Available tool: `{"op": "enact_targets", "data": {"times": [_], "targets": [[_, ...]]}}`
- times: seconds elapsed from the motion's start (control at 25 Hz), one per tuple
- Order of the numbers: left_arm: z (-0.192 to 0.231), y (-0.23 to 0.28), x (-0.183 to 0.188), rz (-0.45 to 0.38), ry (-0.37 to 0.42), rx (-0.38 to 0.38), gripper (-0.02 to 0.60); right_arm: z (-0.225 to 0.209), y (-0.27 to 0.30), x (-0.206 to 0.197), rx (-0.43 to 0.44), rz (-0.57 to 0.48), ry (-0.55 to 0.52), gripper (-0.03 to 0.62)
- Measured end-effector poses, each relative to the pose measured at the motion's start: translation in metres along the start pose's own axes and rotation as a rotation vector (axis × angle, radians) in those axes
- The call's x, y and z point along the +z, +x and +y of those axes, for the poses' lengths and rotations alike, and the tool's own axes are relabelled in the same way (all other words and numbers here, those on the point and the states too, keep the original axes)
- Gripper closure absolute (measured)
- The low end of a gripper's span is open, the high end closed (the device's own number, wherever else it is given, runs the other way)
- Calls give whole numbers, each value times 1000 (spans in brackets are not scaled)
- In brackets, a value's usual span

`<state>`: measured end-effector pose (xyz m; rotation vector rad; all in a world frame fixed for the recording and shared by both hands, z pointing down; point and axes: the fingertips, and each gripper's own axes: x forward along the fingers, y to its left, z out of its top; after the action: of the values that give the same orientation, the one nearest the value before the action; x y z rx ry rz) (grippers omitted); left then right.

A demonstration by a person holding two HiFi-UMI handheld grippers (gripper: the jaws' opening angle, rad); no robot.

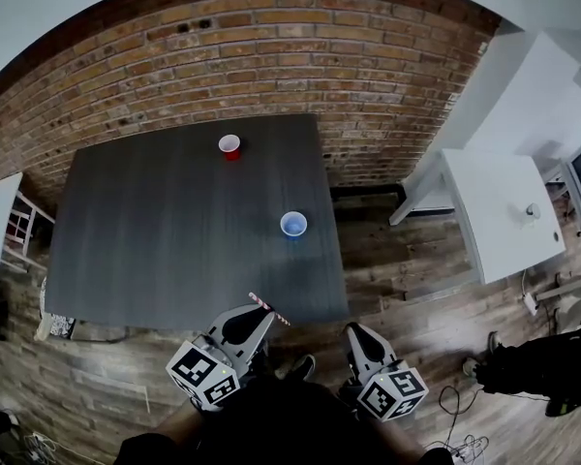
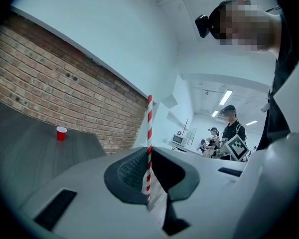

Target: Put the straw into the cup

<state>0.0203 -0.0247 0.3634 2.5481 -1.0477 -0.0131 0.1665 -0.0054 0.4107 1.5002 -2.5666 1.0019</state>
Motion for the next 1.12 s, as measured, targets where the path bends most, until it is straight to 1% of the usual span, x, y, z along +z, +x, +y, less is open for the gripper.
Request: {"op": "enact_targets", "data": {"times": [0.24,0.36,0.6,0.72,0.8,0.92,1.0,1.12], "targets": [[54,16,24,-6,13,-11,545,0,23,16,-72,-28,6,549],[79,27,38,-18,7,-18,545,1,37,22,-99,-29,12,549],[106,43,51,-14,-5,-77,545,12,67,25,-141,-17,-6,549],[119,56,53,10,6,-104,545,13,81,19,-156,-5,8,549],[127,66,54,20,20,-109,545,8,85,13,-165,-3,30,549],[139,83,56,17,49,-79,545,-8,91,10,-166,7,67,549],[149,94,61,7,63,-46,545,-15,97,8,-145,25,82,549],[166,112,66,-9,57,4,545,-25,105,6,-111,48,107,549]]}}
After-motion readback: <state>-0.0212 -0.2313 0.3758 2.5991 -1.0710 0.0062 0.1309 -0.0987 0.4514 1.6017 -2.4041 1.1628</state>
